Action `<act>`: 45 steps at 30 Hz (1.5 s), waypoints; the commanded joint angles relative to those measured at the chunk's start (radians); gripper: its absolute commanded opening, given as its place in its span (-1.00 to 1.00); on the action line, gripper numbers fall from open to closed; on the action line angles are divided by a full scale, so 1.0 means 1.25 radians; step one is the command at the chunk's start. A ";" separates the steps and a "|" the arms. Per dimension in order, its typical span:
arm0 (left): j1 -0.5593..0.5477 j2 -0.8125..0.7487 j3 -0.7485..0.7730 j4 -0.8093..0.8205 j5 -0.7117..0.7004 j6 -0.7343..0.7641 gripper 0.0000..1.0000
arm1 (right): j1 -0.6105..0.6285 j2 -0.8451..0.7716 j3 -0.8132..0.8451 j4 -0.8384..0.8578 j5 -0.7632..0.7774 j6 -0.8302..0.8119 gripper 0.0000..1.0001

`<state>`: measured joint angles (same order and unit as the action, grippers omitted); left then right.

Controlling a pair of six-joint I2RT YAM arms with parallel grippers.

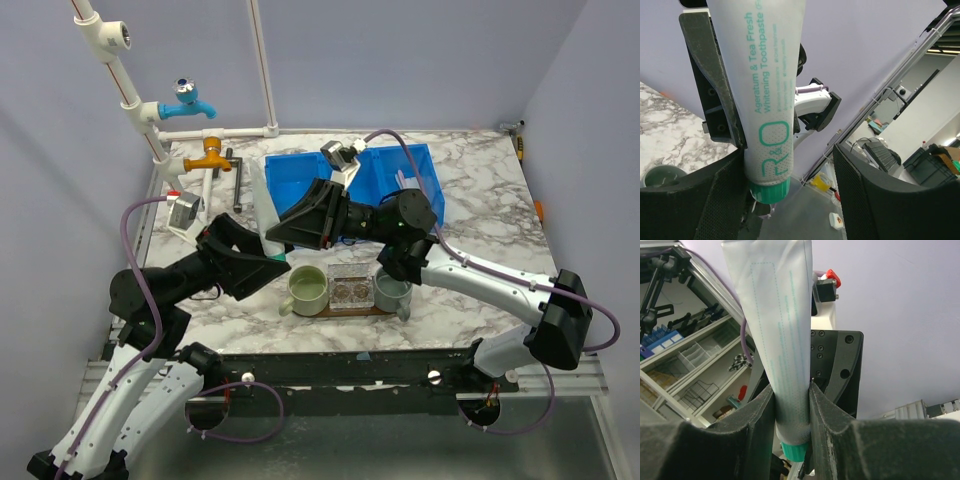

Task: Prepare toiletry sets of a toothbrush and toothpaste on the tray

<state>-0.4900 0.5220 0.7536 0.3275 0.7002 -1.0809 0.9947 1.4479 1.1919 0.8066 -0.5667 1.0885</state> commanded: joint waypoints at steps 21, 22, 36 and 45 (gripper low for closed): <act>0.003 -0.013 0.019 -0.099 0.010 0.094 -1.00 | 0.018 -0.069 0.000 -0.162 0.015 -0.180 0.07; 0.004 -0.015 0.019 -0.118 0.010 0.105 -1.00 | 0.018 -0.079 0.008 -0.191 0.023 -0.201 0.11; 0.004 -0.040 0.116 -0.665 -0.087 0.516 -1.00 | 0.018 -0.093 0.247 -0.787 0.207 -0.507 0.33; 0.003 -0.025 0.169 -0.840 -0.118 0.663 -1.00 | 0.019 0.024 0.497 -1.098 0.252 -0.585 0.38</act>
<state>-0.4862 0.4820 0.9051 -0.5930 0.5941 -0.3931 1.0134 1.4025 1.6894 -0.2924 -0.3061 0.4286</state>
